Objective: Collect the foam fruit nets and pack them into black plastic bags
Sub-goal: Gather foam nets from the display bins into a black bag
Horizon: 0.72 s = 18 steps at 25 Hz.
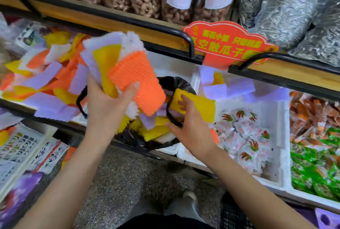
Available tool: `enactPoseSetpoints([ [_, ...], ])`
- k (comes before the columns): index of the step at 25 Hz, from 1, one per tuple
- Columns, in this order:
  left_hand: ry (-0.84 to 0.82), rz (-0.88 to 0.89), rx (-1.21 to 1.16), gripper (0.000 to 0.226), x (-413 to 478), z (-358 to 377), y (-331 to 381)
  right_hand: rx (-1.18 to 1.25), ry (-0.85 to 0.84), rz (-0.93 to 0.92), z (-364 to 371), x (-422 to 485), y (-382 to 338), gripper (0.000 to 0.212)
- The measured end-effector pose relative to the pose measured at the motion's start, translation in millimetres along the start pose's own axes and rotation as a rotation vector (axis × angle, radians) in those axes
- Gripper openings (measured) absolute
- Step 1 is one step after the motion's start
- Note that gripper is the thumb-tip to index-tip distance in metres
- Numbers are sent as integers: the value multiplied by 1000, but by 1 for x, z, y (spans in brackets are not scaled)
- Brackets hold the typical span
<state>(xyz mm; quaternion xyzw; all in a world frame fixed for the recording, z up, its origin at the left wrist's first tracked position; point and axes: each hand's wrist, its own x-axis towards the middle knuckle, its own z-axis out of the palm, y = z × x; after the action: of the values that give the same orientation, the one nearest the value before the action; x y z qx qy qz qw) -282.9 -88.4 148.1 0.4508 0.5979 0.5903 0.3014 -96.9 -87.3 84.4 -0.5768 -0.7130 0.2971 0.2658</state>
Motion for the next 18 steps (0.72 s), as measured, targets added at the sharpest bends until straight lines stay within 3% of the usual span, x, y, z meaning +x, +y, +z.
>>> enactPoseSetpoints([
  [2, -14, 22, 57, 57, 15, -13, -10, -111, 34, 36, 7, 12, 1, 54],
  [4, -65, 31, 113, 50, 25, -16, -23, -264, 198, 4, 6, 19, 8, 44],
  [6, -146, 13, 154, 57, 31, -13, -40, -501, 260, -41, 5, 20, 23, 62],
  [7, -198, 4, 169, 62, 33, -11, -49, -547, 210, -10, 5, 21, 29, 74],
  [10, -389, 29, 294, 70, 32, 3, -74, -408, 52, 192, 6, 22, 46, 86],
  [14, -502, 32, 356, 71, 28, 16, -85, -219, 92, 414, -8, 23, 68, 53],
  [16, -533, 19, 361, 69, 29, 15, -87, -265, 149, 434, -18, 18, 64, 30],
  [18, -531, 14, 349, 69, 32, 10, -87, -245, 340, 401, -32, 13, 47, 26],
])
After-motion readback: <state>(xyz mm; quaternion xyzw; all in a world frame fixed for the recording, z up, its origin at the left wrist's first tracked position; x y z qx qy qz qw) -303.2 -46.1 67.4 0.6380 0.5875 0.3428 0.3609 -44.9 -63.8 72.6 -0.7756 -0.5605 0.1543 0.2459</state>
